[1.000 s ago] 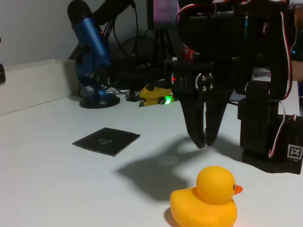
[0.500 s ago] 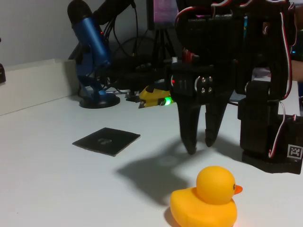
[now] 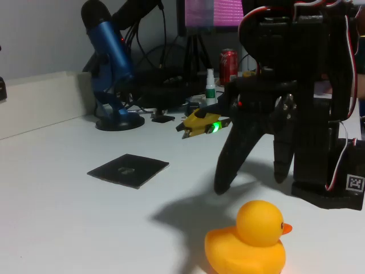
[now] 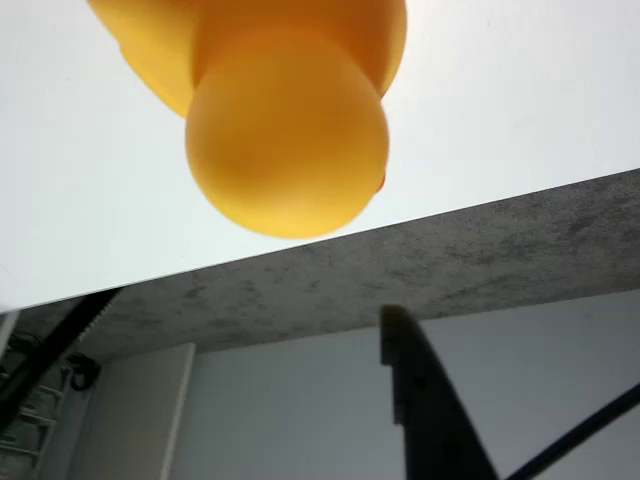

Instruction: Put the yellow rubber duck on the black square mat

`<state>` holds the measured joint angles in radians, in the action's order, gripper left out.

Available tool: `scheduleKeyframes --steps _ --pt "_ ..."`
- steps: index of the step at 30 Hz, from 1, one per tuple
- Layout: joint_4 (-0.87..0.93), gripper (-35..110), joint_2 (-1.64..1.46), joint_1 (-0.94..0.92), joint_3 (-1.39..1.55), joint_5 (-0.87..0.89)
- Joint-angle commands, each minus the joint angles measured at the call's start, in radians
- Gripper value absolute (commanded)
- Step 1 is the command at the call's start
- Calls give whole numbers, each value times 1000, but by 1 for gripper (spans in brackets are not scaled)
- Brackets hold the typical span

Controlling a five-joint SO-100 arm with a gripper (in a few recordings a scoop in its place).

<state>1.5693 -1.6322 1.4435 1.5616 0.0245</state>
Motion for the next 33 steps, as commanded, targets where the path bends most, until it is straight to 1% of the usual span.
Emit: scheduleKeyframes --steps 1,6,16,20,27,33 --pt "11 55 -20 32 41 3" --pt "9 55 -21 23 107 3" --pt "9 55 -20 -91 107 3" --pt "8 55 -8 -95 109 3" --pt "8 55 146 -89 95 3" --pt "8 55 153 -84 103 3"
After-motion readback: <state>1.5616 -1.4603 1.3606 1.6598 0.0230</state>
